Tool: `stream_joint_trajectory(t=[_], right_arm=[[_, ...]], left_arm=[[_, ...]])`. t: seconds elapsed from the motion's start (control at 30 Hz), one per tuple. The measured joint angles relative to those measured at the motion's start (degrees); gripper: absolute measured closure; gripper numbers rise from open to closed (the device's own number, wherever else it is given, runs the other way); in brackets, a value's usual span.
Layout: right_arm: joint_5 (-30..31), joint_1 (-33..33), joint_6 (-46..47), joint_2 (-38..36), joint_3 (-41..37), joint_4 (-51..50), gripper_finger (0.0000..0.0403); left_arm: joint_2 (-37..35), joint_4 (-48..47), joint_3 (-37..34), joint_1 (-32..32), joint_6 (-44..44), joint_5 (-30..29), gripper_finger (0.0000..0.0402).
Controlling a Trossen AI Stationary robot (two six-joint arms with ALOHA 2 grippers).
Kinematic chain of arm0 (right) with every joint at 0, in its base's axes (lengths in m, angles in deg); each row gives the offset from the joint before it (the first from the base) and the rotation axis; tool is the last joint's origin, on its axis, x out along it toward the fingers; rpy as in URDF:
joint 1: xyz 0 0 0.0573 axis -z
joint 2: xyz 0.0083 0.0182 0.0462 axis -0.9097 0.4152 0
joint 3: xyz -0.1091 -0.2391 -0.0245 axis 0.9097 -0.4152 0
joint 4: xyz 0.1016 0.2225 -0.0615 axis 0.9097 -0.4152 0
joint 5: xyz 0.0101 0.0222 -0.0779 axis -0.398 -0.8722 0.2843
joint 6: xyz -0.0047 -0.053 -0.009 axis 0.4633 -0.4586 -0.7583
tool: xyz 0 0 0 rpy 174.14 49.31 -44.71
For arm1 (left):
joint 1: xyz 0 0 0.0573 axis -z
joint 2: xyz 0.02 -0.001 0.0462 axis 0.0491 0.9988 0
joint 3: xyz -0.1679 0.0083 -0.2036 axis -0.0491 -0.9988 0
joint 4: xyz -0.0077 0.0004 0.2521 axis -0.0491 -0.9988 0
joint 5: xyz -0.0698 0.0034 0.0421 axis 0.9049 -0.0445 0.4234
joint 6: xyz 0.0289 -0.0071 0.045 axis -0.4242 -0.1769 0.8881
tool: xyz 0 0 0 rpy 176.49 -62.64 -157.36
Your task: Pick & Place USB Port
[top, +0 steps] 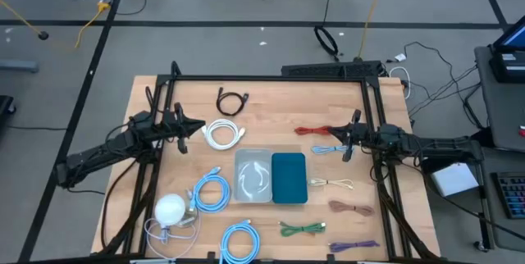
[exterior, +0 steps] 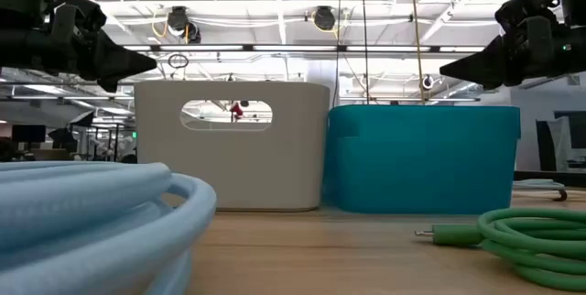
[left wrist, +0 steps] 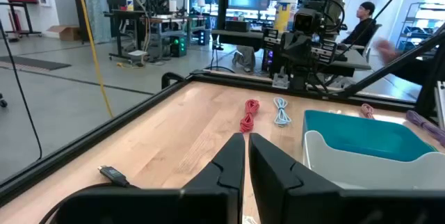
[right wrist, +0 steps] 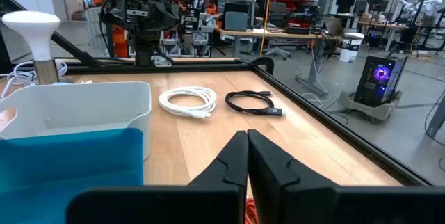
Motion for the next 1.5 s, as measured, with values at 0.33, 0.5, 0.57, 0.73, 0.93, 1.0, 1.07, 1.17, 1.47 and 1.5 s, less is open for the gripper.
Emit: stream_joint_trajectory(t=[0.33, 0.5, 0.57, 0.73, 0.93, 1.0, 1.07, 1.17, 1.47, 1.5], right_arm=[[0.00, 0.00, 0.00, 0.00, 0.01, -0.01, 0.0403], [0.00, 0.00, 0.00, 0.01, -0.02, -0.01, 0.0403], [0.00, 0.00, 0.00, 0.00, -0.02, 0.00, 0.0403], [0.00, 0.00, 0.00, 0.00, -0.02, -0.01, 0.0403], [0.00, 0.00, 0.00, 0.02, 0.00, -0.01, 0.0403], [0.00, 0.00, 0.00, 0.02, -0.01, -0.01, 0.0403], [0.00, 0.00, 0.00, 0.01, 0.00, 0.00, 0.0403], [0.00, 0.00, 0.00, 0.02, 0.00, -0.01, 0.0403], [0.00, 0.00, -2.93, 0.02, 0.01, -0.01, 0.0403], [0.00, 0.00, -5.15, 0.01, -0.02, 0.00, 0.0403]], left_arm=[[0.02, 0.00, 0.00, 0.00, -0.02, -0.01, 0.0378], [0.00, 0.00, -0.01, 0.00, 0.01, 0.00, 0.0378], [0.00, 0.00, 0.00, 0.00, -0.02, 0.01, 0.0378], [0.01, 0.00, -0.01, 0.00, 0.01, -0.01, 0.0378], [0.00, 0.00, -0.02, 0.00, 0.01, 0.01, 0.0378], [0.01, 0.00, -0.01, 0.00, 0.00, 0.00, 0.0378], [0.00, 0.00, 0.00, 0.00, -0.02, -0.01, 0.0378], [0.02, 0.00, -0.02, 0.00, -0.02, 0.01, 0.0378], [0.01, 0.00, -0.01, 0.00, -0.01, 0.00, 0.0378], [0.01, 0.00, -0.02, 0.00, -0.02, -0.01, 0.0378]])
